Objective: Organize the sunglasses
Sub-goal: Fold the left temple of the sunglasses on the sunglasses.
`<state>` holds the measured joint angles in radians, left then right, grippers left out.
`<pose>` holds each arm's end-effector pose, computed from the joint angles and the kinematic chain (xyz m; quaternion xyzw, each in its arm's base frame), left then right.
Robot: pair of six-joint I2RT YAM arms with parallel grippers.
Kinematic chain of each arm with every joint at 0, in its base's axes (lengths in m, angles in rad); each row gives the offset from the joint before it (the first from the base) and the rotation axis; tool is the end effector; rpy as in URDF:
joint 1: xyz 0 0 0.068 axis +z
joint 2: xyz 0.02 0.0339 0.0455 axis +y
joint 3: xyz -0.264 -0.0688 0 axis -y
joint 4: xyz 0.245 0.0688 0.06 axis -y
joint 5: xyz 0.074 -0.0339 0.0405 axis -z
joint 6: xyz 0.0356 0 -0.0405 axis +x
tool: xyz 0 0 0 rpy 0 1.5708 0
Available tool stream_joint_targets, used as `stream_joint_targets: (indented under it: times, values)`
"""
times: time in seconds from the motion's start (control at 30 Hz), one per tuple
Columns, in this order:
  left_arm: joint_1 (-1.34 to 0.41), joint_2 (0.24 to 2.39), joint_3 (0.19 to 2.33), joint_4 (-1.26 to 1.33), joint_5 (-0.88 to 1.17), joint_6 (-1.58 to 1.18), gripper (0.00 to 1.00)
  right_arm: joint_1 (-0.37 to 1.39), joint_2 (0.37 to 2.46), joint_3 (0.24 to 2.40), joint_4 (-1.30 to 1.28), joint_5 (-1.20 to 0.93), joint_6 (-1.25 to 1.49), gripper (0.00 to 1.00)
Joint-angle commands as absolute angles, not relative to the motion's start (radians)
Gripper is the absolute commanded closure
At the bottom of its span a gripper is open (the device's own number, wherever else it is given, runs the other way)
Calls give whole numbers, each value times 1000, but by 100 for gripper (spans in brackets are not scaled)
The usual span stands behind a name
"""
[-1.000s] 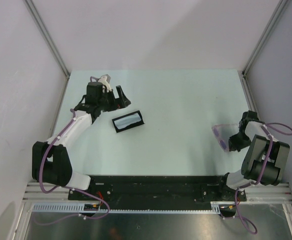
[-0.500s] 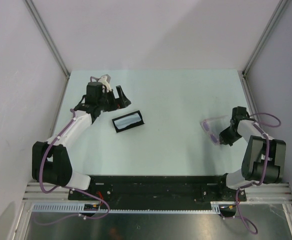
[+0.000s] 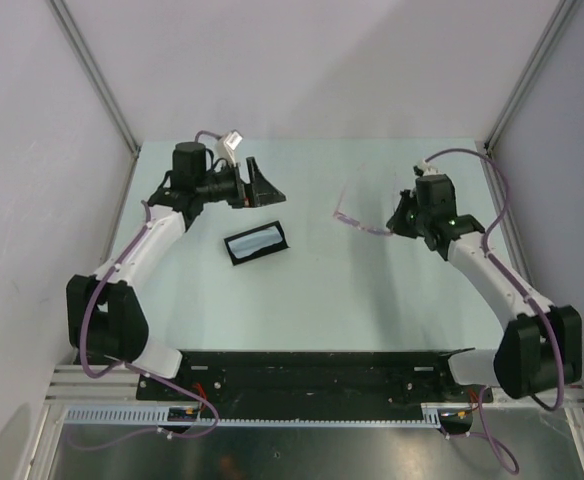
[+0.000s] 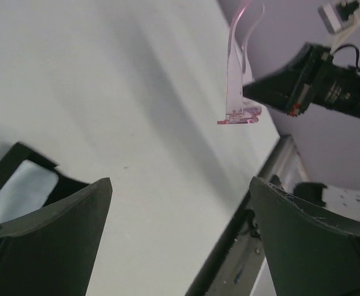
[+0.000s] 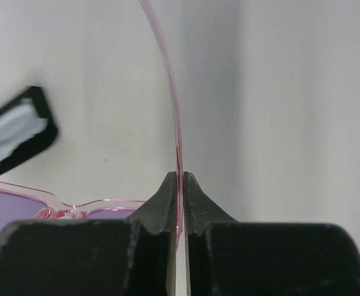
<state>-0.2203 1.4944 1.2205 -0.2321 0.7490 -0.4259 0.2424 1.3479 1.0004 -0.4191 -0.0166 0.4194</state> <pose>0.3260 -0.0978 0.3197 0.1024 0.8167 -0.4489 0.3479 0.2827 0.0705 0.2679 0.0781 0.9169 0.1344 0.3676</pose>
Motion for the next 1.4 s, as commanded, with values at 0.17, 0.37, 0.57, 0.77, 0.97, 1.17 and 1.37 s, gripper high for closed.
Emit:
stream_joint_targets:
  times: [0.17, 0.37, 0.57, 0.77, 0.97, 1.17, 1.37]
  values:
    - [-258, 1364, 1382, -184, 1087, -439, 0, 344, 1089, 1074, -186, -306, 155, 100]
    - [-259, 1247, 1511, -179, 1181, -425, 0, 379, 962, 1074, -10, -422, 77, 100]
    - [-288, 1223, 1546, -176, 1183, -502, 0, 397, 928, 1094, 153, -465, 92, 100]
    - [-383, 1175, 1482, -176, 1167, -499, 0, 414, 957, 1137, 201, -529, 92, 100]
    - [-420, 1207, 1445, -173, 1186, -601, 0, 452, 971, 1167, 202, -578, 77, 100]
    - [-474, 1213, 1436, -175, 1178, -621, 0, 512, 982, 1177, 202, -560, 49, 100]
    - [-503, 1224, 1437, -173, 1199, -629, 0, 569, 996, 1177, 204, -520, 22, 100]
